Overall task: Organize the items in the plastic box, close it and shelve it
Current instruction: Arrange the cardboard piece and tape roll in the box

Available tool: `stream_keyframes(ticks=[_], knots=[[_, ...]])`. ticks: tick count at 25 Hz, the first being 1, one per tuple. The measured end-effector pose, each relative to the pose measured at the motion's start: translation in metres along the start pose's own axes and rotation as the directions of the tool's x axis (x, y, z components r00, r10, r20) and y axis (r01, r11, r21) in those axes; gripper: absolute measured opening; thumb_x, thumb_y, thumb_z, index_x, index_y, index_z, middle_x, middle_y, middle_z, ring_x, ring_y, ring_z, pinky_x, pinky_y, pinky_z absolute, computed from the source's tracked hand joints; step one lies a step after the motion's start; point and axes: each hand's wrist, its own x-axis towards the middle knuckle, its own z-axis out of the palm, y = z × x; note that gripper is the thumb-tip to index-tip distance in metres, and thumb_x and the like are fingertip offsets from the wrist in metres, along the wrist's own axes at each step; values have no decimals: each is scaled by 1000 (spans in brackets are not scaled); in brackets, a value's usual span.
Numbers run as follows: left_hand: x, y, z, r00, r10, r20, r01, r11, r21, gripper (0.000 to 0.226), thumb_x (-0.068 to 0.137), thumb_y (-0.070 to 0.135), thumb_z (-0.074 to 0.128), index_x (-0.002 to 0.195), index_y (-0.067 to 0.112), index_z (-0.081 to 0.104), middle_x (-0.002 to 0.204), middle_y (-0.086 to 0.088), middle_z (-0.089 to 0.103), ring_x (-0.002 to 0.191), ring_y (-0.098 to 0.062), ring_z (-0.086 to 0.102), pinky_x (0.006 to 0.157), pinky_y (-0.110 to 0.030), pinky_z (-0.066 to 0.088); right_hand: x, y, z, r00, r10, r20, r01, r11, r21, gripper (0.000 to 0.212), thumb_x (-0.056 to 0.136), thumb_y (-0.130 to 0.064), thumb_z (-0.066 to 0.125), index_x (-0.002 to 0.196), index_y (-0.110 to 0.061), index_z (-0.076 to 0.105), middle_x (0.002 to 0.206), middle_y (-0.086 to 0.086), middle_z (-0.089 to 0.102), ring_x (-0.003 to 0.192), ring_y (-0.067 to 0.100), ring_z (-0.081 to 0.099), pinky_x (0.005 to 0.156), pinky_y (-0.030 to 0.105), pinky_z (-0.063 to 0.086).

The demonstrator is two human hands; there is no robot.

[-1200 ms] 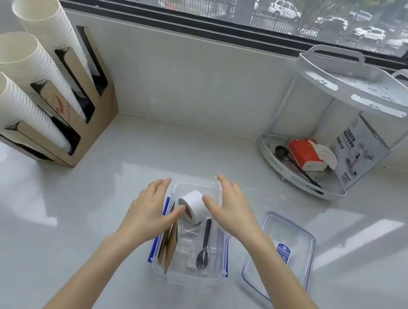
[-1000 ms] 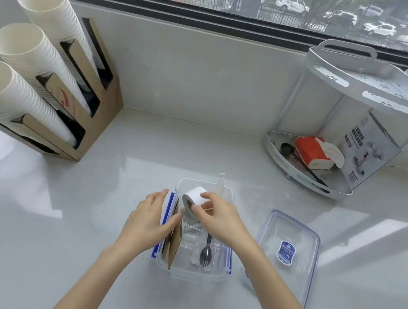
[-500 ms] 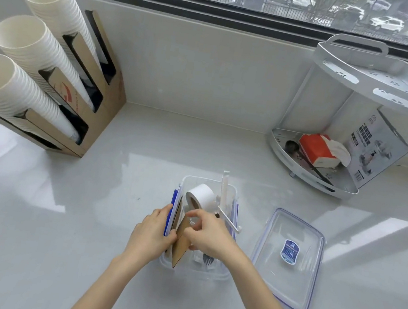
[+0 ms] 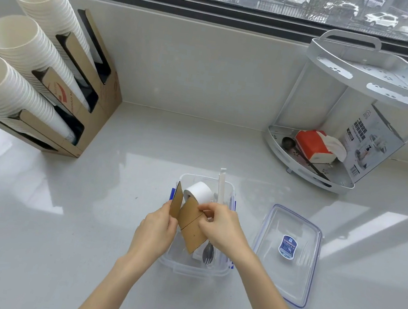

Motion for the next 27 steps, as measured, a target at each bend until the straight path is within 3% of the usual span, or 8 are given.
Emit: stream_keyframes(ticks=[6,8,11,13,16,20,24,27], knots=[[-3,12,-14,995,1,-101,-20,983,-184,33,88,5,29,111,6,52,59,-1,45,60,-24,43,59,-29,39,-6,4,-2,990,-23,-136,50,979,198,38,87,-9,46,122,-19,56,96,-3,60,77,7,57,68,14,46],[-6,14,-18,992,-15,-122,-12,976,-219,29,87,2,28,103,3,52,57,0,42,54,-17,39,47,-14,34,-7,5,-1,982,-20,-190,67,967,245,40,87,-8,47,124,-19,53,94,-5,57,78,9,58,67,15,48],[-9,19,-21,992,-38,-119,4,962,-274,22,86,1,29,80,9,48,56,-1,38,52,-16,34,43,-12,33,-7,5,0,964,-19,-266,96,955,280,42,87,-5,48,127,-18,50,96,-5,57,83,13,58,78,24,50],[-10,21,-21,993,-33,-110,-2,953,-303,24,86,1,30,73,15,44,56,-1,38,52,-16,33,44,-12,33,-8,5,3,948,-50,-314,142,951,276,40,87,-4,49,125,-18,51,96,-6,58,82,11,57,76,14,47],[-11,27,-19,997,-11,-74,-16,933,-360,23,88,4,30,90,16,50,64,2,48,60,-16,43,50,-10,36,-8,2,12,930,-113,-350,210,944,253,37,86,-7,53,122,-17,52,103,-3,60,84,8,58,66,-4,41],[-13,35,-12,1000,-16,27,29,809,-587,25,93,18,35,115,22,46,105,3,61,95,-16,60,77,-20,49,-10,-1,28,930,-200,-307,287,920,268,38,85,-9,57,122,-17,53,108,0,57,90,4,61,68,-1,46],[-14,36,-12,993,-37,115,106,727,-679,21,93,27,38,114,23,37,95,2,61,71,-6,64,45,-7,43,-14,-1,37,915,-267,-303,350,899,262,38,85,-12,59,123,-16,53,104,-5,52,87,-16,54,77,5,46],[-14,33,-14,992,-58,115,123,693,-711,21,93,35,35,111,24,37,83,7,65,78,-16,64,45,-9,43,-17,0,41,907,-302,-293,384,878,287,39,83,-8,59,121,-17,55,104,-3,53,89,-14,53,77,8,48]])
